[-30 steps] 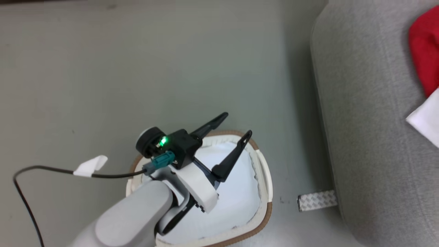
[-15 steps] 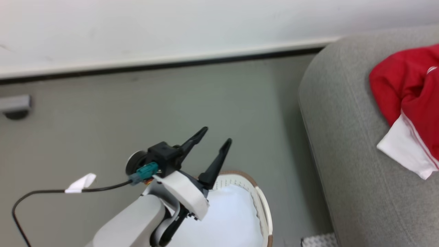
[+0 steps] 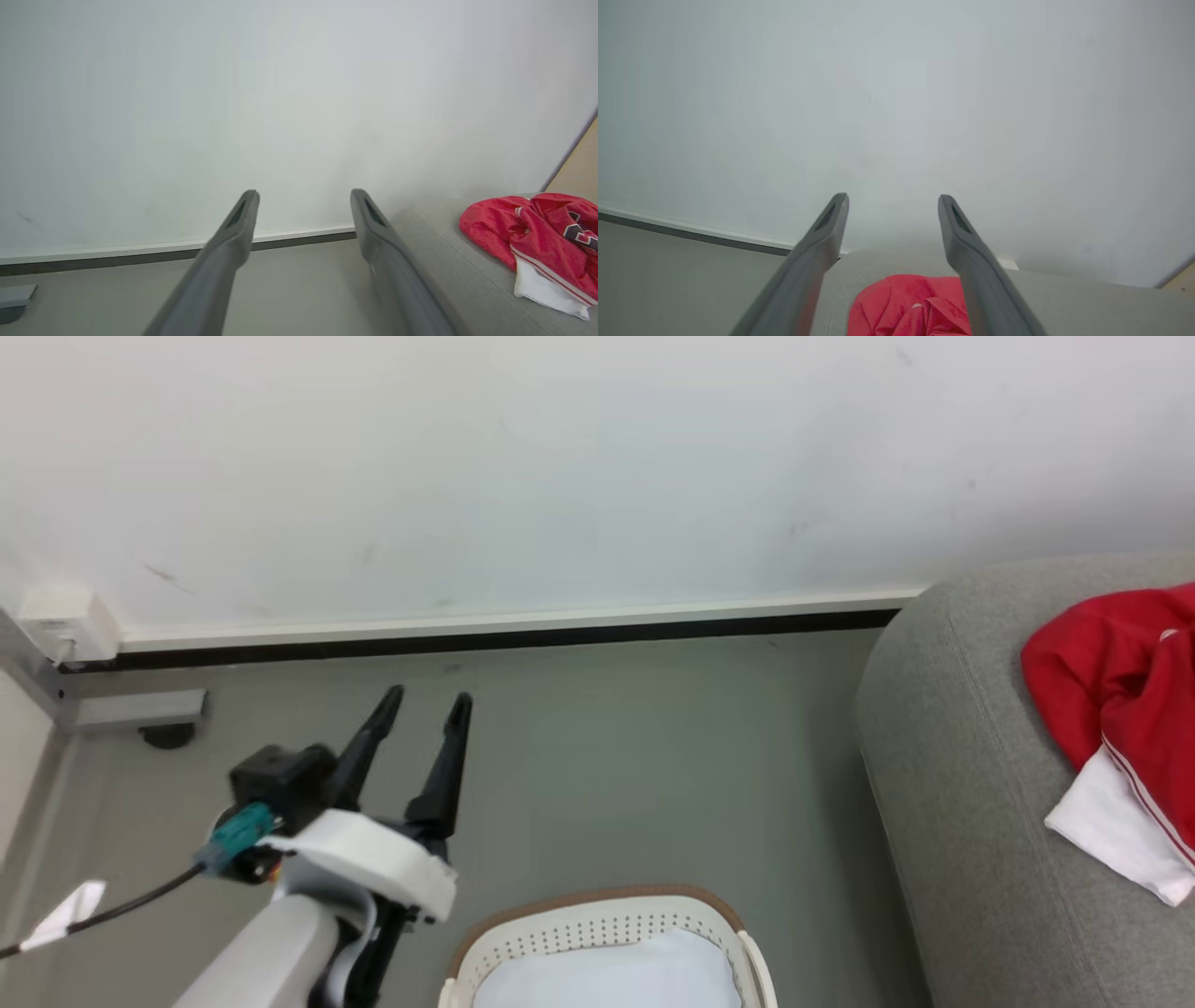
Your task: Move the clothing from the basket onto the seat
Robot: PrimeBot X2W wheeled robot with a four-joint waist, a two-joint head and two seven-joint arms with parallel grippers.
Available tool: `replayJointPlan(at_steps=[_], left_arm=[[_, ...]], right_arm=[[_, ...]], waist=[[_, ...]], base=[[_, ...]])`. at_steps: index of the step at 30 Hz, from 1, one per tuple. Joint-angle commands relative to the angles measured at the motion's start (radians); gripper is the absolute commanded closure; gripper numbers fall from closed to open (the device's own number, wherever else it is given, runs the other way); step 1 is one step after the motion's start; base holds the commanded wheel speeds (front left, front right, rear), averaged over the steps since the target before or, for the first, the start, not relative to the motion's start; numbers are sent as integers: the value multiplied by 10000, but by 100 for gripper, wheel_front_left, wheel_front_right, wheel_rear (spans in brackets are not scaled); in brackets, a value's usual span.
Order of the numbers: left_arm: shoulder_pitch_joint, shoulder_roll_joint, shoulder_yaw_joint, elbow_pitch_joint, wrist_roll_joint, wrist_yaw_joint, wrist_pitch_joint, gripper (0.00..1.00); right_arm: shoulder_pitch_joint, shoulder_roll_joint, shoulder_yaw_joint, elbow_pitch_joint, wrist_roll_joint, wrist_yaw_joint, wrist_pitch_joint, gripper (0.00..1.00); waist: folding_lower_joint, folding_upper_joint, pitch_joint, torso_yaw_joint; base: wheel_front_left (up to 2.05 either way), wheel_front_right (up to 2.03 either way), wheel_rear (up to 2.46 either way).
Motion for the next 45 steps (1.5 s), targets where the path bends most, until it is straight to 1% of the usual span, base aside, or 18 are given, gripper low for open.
replayJointPlan(at_steps=[1,2,6,10,13,19,22,25,29,34,38,45], left_arm=[[287,108,153,-106,101,-27,2,0],[448,147,405,-187,153,-44,1,0],[1202,182,1284,-442,418,63,0,0],[1966,57,2160,-753,787,70,-1,0],[2549,-55,2809,-945,1143,-33,-1,0],[3557,-660,3830,-1011,1926,-416,-1,0],[3876,-1050,4176,-923,2355,-649,-2,0],[4096,-1398,4583,-882,2891,-926,-2,0],[4393,-1876,5110,-804,3550,-1416,-2,0],[4484,-2357,5645,-569,4138,-1890,-2,0],[4395,-2600,5903,-410,4440,-2106,-2,0],[4304,-2823,6157,-336,4706,-2297,-2,0]], right_arm=[[301,20,-52,-127,-337,-23,-175,0],[508,96,-124,-293,-513,-25,-349,0],[1661,860,-803,-1048,-1130,-23,-1219,0],[3047,1849,-1599,-1950,-1819,-23,-2268,0],[4003,2635,-2024,-2493,-2268,-23,-2815,0],[5560,4064,-2393,-3103,-2649,-23,-3554,0],[6120,4659,-2313,-2971,-2631,-23,-3756,0],[6415,5104,-2214,-2760,-2674,-23,-3841,0],[6579,5538,-2165,-2779,-2869,-23,-3840,0],[6578,5678,-2169,-2689,-2926,-23,-3844,0],[6372,5709,-2158,-2591,-2927,-23,-3846,0],[6187,5739,-2092,-2450,-2982,-23,-3847,0]], waist=[[3,0,-186,156],[3,0,-244,200],[3,0,-521,419],[3,0,-685,599],[3,0,-765,660],[3,0,-832,705],[3,0,-822,734],[3,0,-804,760],[3,0,-757,761],[3,0,-740,769],[3,0,-743,752],[3,0,-748,745]], base=[[0,0,0],[0,0,0],[0,0,0],[0,0,0],[0,0,0],[0,0,0],[0,0,0],[0,0,0],[0,0,0],[0,0,0],[0,0,0],[0,0,0]])
